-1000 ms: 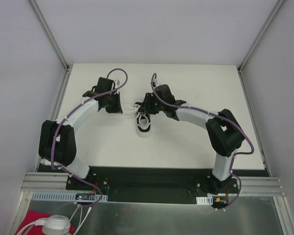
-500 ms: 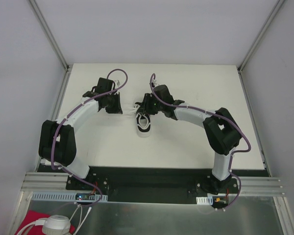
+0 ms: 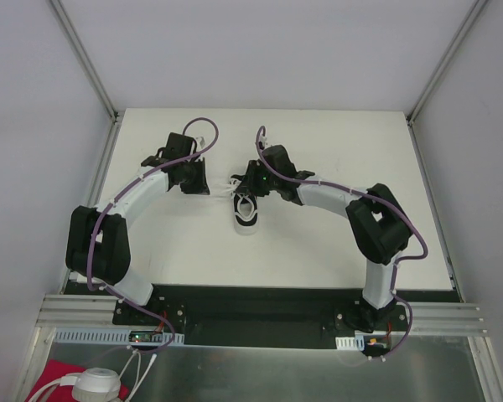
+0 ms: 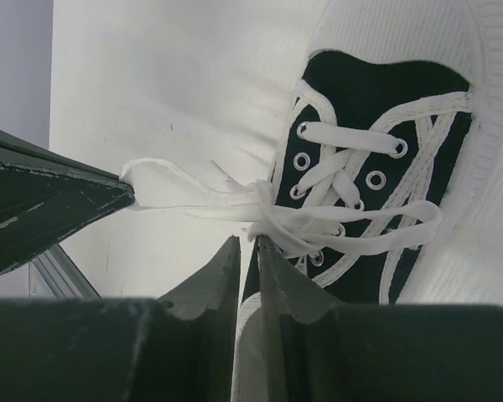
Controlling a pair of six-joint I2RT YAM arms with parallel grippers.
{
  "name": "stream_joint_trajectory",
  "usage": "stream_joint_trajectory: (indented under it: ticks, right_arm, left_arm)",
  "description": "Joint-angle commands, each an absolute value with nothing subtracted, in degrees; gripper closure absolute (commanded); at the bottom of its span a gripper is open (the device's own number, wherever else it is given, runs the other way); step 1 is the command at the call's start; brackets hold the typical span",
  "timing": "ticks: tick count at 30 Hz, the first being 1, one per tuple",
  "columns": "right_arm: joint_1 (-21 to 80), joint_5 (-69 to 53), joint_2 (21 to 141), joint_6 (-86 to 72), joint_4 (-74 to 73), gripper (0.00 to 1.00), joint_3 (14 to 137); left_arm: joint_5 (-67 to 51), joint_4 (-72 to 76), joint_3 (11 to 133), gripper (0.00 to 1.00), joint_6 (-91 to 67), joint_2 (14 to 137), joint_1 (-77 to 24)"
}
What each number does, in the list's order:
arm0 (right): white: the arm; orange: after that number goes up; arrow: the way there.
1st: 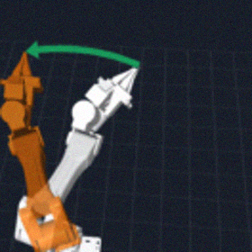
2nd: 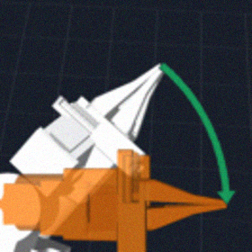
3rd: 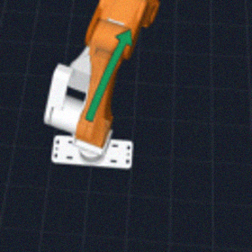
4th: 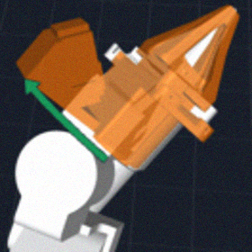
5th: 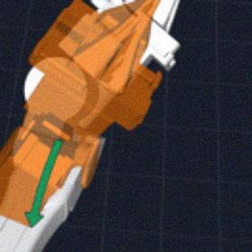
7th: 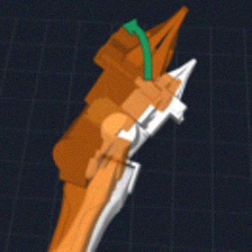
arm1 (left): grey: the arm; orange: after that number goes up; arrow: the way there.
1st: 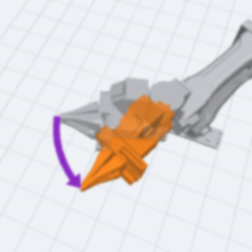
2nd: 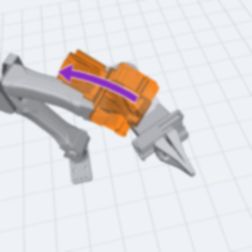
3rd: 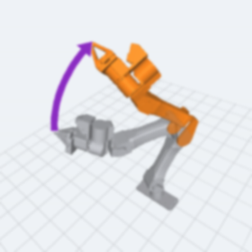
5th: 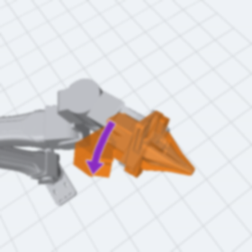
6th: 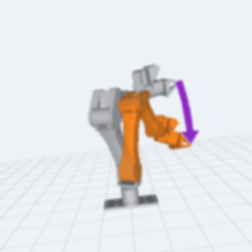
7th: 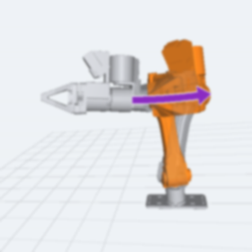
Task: Tie the shoes
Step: Tie the shoelace on the shoe.
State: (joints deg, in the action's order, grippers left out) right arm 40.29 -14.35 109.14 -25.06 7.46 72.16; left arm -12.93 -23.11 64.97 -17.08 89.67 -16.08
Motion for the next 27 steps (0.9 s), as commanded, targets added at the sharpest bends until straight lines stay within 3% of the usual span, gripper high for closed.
stream_joint_trajectory:
  ticks: [1,11,27]
  right_arm:
    - [40.8,-13.5,107.9,-24.0,7.9,0.80,73.8]
    - [42.9,-6.6,101.6,-18.8,6.7,0.73,69.5]
    - [43.0,-6.4,105.6,-21.8,4.3,0.68,73.7]
  left_arm:
    - [-12.0,-23.6,64.5,1.00,-16.5,86.9,-16.2]
    - [-12.1,-23.6,65.0,1.00,-17.0,87.2,-16.2]
    - [-12.1,-23.6,64.7,1.00,-16.8,86.7,-16.2]
